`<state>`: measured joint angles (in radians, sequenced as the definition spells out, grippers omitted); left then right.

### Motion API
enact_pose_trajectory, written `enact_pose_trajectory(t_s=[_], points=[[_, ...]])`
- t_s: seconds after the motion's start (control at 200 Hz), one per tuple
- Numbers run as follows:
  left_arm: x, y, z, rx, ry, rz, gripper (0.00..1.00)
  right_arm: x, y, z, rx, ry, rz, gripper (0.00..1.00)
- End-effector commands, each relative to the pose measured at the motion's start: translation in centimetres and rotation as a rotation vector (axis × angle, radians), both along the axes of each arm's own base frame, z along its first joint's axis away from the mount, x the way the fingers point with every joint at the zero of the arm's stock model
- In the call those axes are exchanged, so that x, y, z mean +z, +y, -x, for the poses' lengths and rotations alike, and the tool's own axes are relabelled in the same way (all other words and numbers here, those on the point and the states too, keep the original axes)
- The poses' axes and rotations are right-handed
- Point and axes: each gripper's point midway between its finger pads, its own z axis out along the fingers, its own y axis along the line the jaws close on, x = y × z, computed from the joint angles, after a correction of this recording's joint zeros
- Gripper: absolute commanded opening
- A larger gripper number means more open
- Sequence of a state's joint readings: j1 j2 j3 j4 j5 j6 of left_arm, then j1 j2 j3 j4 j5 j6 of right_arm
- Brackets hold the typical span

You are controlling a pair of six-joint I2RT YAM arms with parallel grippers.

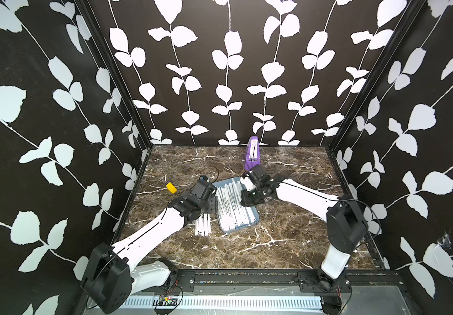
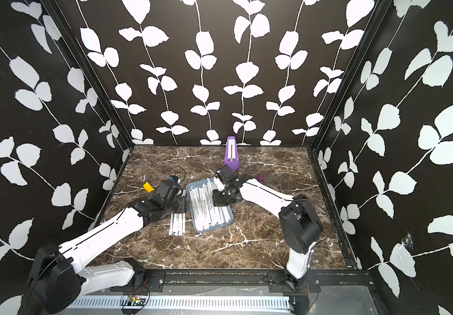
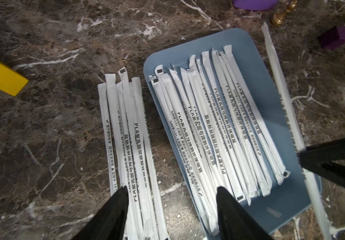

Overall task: Put the straws into the storage box
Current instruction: Pick up the straw from the center of the board, then place the straw in the storage box.

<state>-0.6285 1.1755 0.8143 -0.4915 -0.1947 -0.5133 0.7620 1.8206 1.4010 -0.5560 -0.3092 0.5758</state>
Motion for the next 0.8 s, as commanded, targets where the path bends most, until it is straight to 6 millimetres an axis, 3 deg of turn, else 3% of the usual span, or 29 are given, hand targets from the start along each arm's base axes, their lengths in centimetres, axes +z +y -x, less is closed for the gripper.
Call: enact_pose_trajectory(t_s=[0.0, 0.24, 0.515, 0.645, 0.795], points=[[-0.3, 1.2, 0.7, 0.046, 0.01, -0.009, 0.69, -0.7, 1.8, -1.8, -0.057, -0.05, 0.074, 0.03], [-0.4, 1.7, 1.1, 0.049, 0.013, -0.021, 0.69, -4.1, 4.1, -1.5, -0.006, -0.029, 0.177, 0.03], [-0.9, 2.2, 1.2, 0.065, 0.024, -0.036, 0.7, -6.4, 4.3, -0.9, -0.004, 0.011, 0.218, 0.05], [-1.3, 2.9, 1.3, 0.089, 0.035, -0.038, 0.69, -6.1, 4.5, -0.8, -0.003, 0.017, 0.205, 0.13], [-2.0, 4.2, 1.5, 0.103, 0.06, -0.043, 0.65, -3.6, 5.0, -0.8, -0.008, 0.005, 0.151, 0.23]])
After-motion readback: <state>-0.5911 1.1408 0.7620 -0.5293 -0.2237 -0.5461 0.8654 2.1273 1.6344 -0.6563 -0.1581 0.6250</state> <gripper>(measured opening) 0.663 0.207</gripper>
